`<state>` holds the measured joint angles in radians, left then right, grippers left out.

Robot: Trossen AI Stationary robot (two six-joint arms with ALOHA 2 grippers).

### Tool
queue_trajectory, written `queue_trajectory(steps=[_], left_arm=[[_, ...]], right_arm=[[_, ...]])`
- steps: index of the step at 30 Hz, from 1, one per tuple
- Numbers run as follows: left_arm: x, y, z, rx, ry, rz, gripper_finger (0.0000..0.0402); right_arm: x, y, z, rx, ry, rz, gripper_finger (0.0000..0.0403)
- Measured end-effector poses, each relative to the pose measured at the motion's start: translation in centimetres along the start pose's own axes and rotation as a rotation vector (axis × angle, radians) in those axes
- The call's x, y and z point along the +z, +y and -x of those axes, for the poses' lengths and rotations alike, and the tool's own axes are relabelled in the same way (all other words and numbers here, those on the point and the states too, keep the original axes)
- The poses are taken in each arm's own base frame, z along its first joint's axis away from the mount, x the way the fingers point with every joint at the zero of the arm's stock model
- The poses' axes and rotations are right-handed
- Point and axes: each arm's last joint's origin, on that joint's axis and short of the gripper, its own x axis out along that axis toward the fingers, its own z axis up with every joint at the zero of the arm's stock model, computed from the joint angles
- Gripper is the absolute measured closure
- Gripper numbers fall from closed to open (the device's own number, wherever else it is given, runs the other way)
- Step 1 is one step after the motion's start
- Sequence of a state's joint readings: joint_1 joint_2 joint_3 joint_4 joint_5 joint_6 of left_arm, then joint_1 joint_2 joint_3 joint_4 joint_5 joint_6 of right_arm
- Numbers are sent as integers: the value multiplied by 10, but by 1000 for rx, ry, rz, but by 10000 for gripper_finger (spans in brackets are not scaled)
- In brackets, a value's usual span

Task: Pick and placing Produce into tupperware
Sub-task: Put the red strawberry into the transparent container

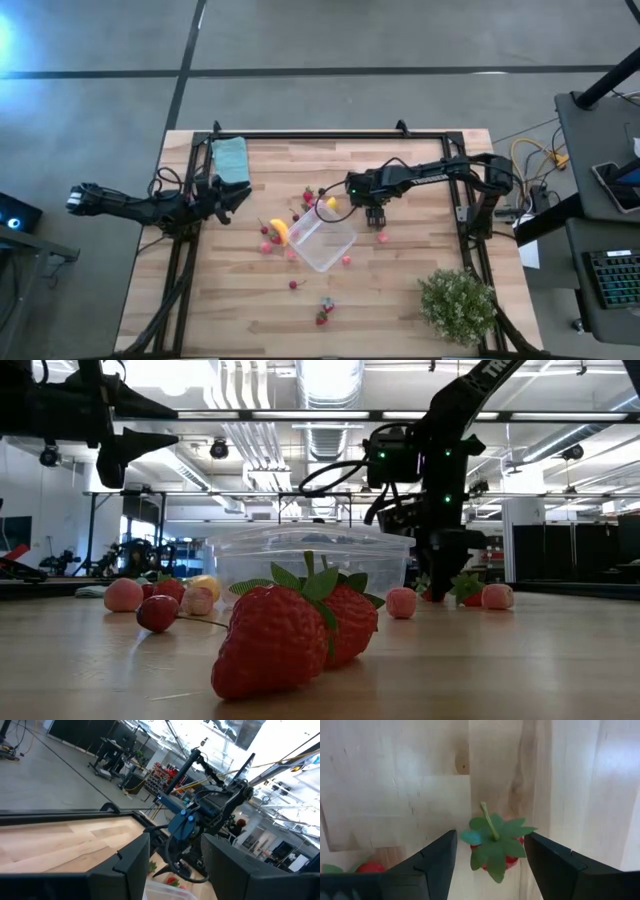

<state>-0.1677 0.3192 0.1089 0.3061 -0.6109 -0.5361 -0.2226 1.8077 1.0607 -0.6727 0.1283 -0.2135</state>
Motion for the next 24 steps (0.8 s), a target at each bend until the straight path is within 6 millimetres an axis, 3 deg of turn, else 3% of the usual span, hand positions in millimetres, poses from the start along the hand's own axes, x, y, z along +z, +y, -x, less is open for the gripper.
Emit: queue_trajectory(steps=[4,12,17,20,24], left_arm=[[0,0,0,1,2,-3,238],[-1,1,0,5,8,-9,238],[-1,1,0,4,7,-7,238],[-1,1,0,5,8,-8,238],[-1,1,0,5,8,-8,238]], right_arm=[[-1,-1,4,-21,-5,-31,195],[-1,-1,5,-32,-7,-68,274],[1,-2,10,-28,8,-117,280],[8,-5,27,-17,4,-160,264],[25,-11,69,57,-113,-217,256]])
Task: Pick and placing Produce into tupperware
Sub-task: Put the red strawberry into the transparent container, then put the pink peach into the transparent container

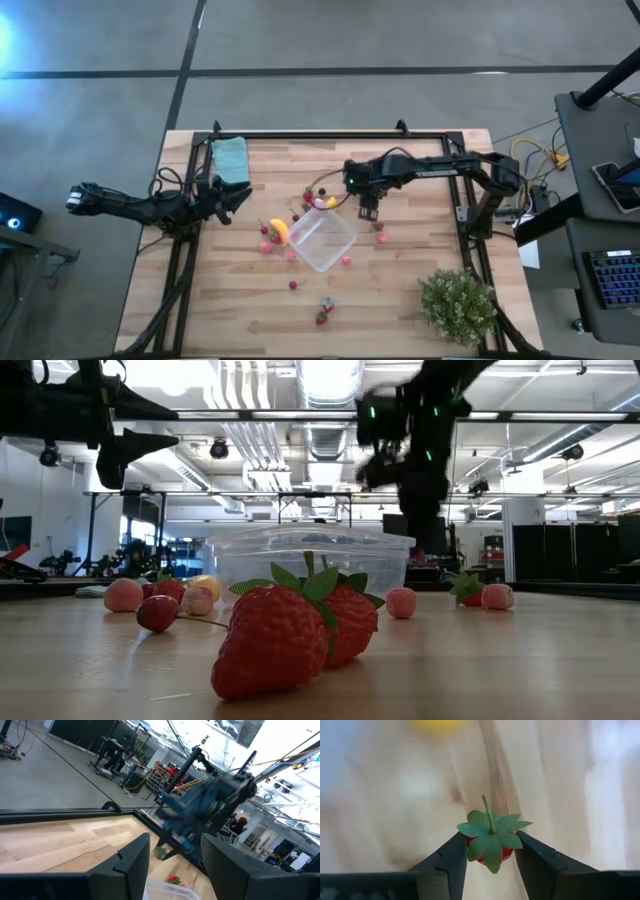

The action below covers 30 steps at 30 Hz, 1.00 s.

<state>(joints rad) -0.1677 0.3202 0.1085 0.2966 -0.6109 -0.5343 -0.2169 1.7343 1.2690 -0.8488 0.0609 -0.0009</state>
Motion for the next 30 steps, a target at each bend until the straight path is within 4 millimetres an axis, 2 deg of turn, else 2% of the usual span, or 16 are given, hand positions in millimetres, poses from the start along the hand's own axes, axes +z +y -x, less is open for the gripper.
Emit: queue_trajectory(steps=[4,8,13,16,19,22,25,30], left_arm=[[0,0,0,0,0,0,238],[0,0,0,-3,1,-4,238],[-6,2,0,-22,73,-108,238],[-17,7,2,-45,219,-161,238],[-28,10,5,-104,392,-136,238],[-32,10,8,-185,517,-138,238],[-31,9,11,-190,595,-155,238],[-21,7,18,-142,744,-237,238]], right_arm=[[23,9,36,113,-125,-31,260],[38,30,47,191,-177,-25,262],[49,66,30,241,-126,-16,257],[55,88,23,257,-115,14,252],[62,104,12,258,-94,20,243],[70,113,2,250,-72,9,221],[81,119,-7,194,-85,-36,190],[92,117,-2,95,-51,-121,134]])
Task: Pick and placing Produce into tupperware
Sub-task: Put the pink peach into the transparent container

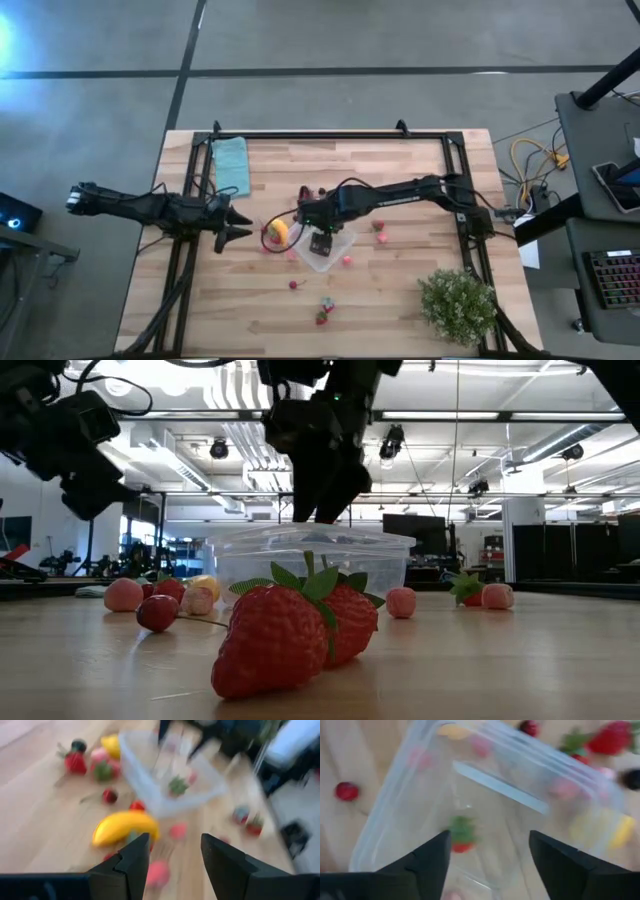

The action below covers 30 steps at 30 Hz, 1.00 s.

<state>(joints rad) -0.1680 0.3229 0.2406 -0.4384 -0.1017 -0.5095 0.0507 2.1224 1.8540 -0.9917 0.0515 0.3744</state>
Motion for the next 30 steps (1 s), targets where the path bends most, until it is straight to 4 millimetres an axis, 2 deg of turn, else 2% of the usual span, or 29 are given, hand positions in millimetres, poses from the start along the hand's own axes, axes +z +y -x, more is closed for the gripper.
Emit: queue_trajectory(steps=[5,8,11,19,26,30], left_arm=[[2,-5,-2,-59,66,-24,238],[-2,-5,-9,-52,148,-11,238],[-6,-5,-20,-20,232,-15,238],[-4,-16,-50,-45,253,-87,238],[-2,-18,-64,35,311,-108,238],[-2,-19,-70,45,330,-131,238]], right_arm=[[9,-5,31,-183,-80,37,108],[10,-8,54,-191,-116,31,101],[3,-12,70,-197,-114,31,96],[-38,-30,97,-241,-84,-11,95],[-76,-48,107,-318,-152,-101,92],[-93,-55,104,-340,-165,-96,92]])
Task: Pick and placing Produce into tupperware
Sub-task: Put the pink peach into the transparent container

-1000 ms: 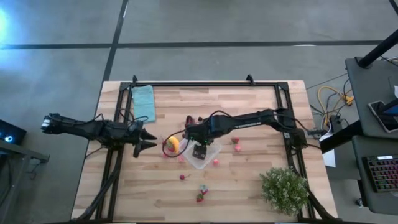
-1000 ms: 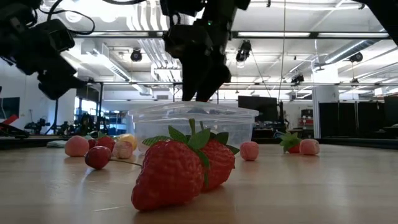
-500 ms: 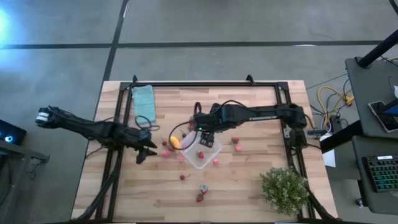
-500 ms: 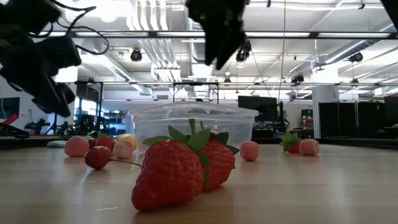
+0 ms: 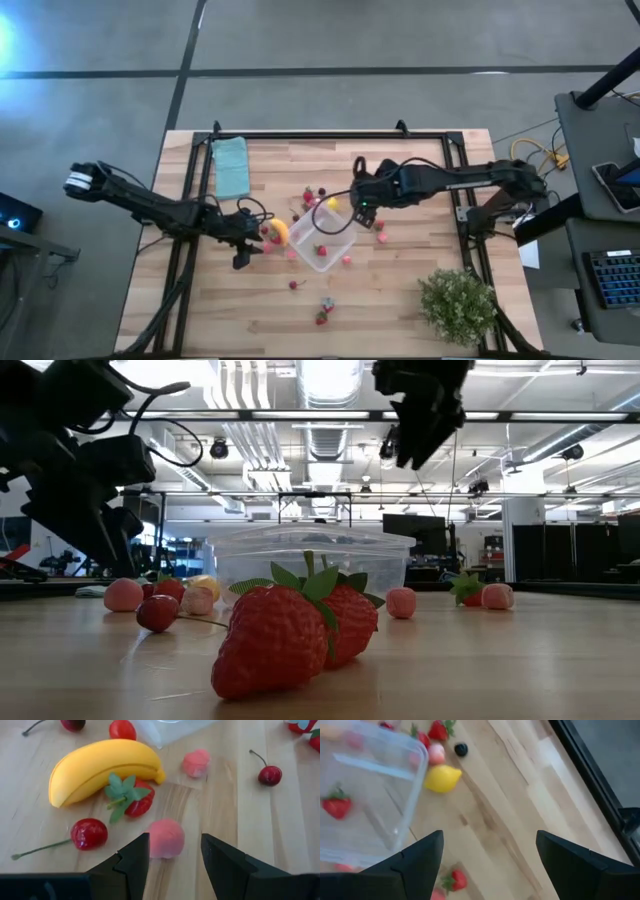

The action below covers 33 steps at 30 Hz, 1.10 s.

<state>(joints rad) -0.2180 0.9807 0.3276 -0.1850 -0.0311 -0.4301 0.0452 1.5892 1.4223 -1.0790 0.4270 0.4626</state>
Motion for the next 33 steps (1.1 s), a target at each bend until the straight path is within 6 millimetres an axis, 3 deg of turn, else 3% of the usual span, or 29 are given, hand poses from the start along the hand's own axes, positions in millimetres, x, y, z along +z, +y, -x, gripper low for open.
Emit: queue_trajectory(steps=[13,33], left_arm=[[6,-6,-22,1,81,-11,238],[11,-17,-48,81,164,-65,238]], right_arm=[[-41,-11,-20,-41,50,20,93],[-50,-11,-30,-76,46,54,100]])
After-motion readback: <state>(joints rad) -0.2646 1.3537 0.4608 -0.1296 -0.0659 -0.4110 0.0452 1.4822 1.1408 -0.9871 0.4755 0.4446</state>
